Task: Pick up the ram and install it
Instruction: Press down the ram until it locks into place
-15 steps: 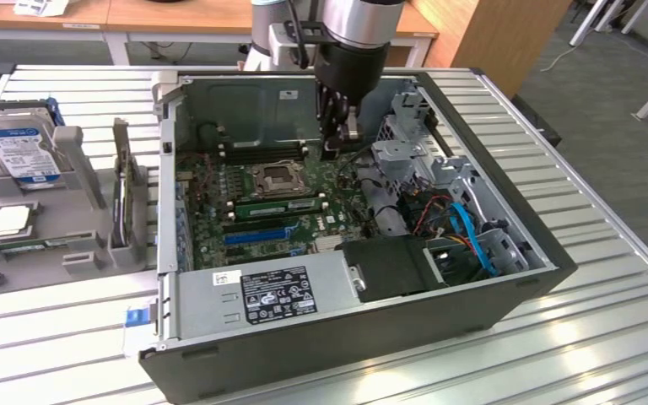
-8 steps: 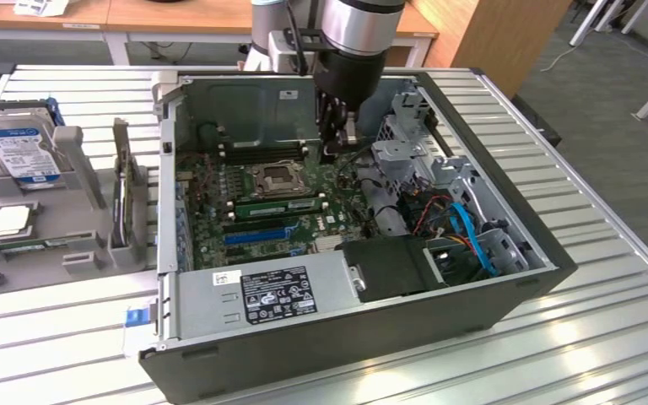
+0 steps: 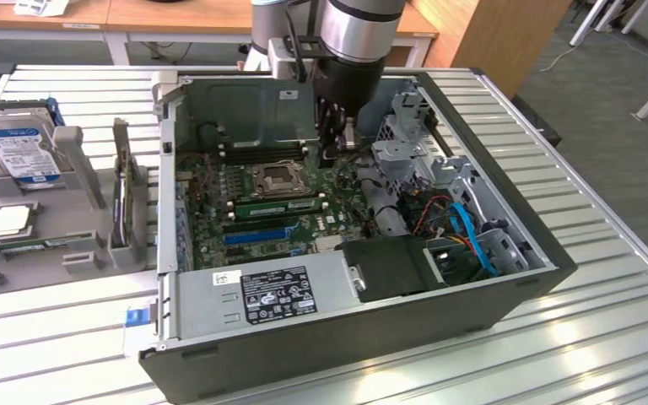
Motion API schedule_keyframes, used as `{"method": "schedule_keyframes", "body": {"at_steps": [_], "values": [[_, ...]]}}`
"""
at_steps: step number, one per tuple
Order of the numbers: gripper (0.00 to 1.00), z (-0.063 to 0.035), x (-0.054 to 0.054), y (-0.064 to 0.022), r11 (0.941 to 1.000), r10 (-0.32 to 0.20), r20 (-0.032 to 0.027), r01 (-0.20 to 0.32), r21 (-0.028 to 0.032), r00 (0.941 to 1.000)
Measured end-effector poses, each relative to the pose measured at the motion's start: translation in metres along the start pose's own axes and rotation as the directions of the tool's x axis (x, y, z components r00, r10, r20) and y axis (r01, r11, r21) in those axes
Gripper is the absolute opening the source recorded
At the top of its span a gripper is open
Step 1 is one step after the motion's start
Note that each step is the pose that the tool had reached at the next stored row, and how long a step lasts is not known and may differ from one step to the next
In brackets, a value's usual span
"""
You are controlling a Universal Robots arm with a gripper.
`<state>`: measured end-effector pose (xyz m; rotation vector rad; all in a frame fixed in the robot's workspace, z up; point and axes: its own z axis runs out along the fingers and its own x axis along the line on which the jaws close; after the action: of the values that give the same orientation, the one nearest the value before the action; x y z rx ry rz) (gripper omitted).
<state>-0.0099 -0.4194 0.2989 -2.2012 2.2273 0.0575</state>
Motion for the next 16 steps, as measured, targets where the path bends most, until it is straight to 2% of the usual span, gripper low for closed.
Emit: {"method": "schedule_keyframes", "body": {"at_steps": [16], "values": [[0.1, 0.0179, 0.001, -0.0003, 1.0, 0.0, 0.0001, 0.0, 0.0, 1.0]]}}
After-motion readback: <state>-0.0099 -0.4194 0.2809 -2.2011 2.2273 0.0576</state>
